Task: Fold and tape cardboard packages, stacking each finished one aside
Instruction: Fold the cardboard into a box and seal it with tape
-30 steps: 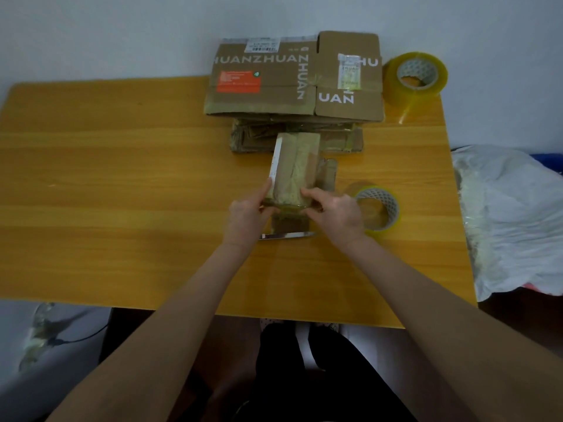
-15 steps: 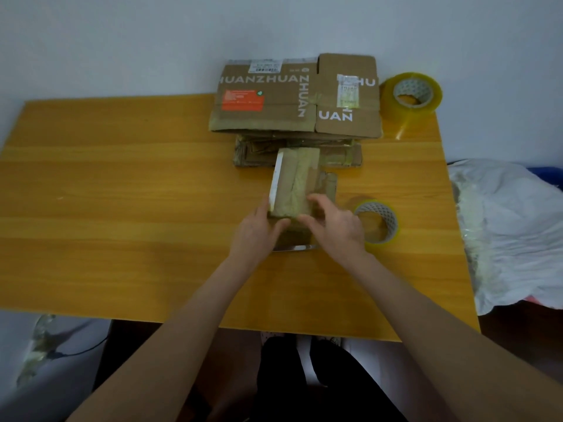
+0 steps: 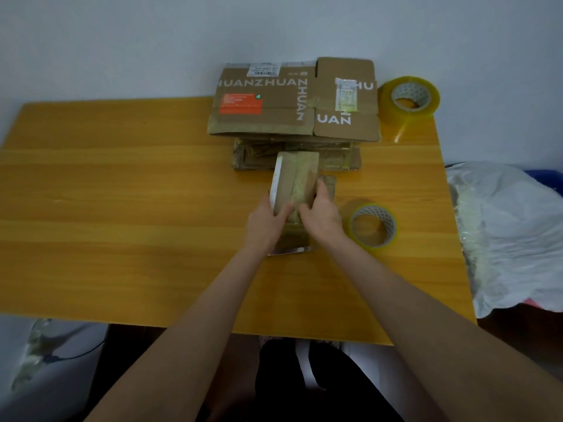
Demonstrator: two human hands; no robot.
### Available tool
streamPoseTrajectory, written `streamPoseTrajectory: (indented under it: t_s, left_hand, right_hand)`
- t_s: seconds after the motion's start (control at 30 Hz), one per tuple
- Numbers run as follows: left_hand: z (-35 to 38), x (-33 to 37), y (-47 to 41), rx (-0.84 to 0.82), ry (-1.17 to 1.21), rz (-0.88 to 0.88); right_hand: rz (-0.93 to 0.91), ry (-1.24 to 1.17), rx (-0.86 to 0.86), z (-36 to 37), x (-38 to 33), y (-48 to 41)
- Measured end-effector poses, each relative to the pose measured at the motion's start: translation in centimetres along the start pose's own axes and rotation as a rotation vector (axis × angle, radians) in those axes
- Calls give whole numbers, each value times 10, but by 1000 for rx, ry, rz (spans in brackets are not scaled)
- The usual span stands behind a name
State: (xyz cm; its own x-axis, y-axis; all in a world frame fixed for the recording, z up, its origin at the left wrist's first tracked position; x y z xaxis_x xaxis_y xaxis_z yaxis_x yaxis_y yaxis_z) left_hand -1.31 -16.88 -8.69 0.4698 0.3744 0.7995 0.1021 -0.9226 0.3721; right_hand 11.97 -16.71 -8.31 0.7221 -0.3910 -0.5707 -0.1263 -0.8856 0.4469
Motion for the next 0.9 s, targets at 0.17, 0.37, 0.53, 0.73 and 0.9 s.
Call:
streamPoseTrajectory:
  t_s: [0.17,0.37,0.53,0.73,0.9]
  left_hand:
    - [-4,-2,-19,-19,102,-148]
    - [-24,16,-3,60,253,-8]
    - [-42,39,11,100,550,-34]
    - [-78,62,22,107,597,-7]
    - [-139,55,23,171,565,-24]
  right_hand:
    - [56,-248,-151,-8,3,-9]
    - [218,-684,-134,-24,7,6]
    - [276,-839,-154,-42,-8,14]
    - [216,-755,-204,-52,-47,25]
    - [84,-705,-261,-27,-101,36]
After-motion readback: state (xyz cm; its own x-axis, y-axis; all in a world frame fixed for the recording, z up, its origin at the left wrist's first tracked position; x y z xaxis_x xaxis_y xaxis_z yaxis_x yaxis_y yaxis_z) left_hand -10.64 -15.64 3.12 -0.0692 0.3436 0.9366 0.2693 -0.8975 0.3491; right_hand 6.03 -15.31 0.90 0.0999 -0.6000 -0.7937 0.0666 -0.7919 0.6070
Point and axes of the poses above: each hand's wrist, its own y-axis away from the middle knuckle, its own z-axis out of the palm, x = y × z, the point moved 7 cm from there along -y, towards the middle knuckle, and after that the axes turned 13 degrees about y, right-handed, at the moved point
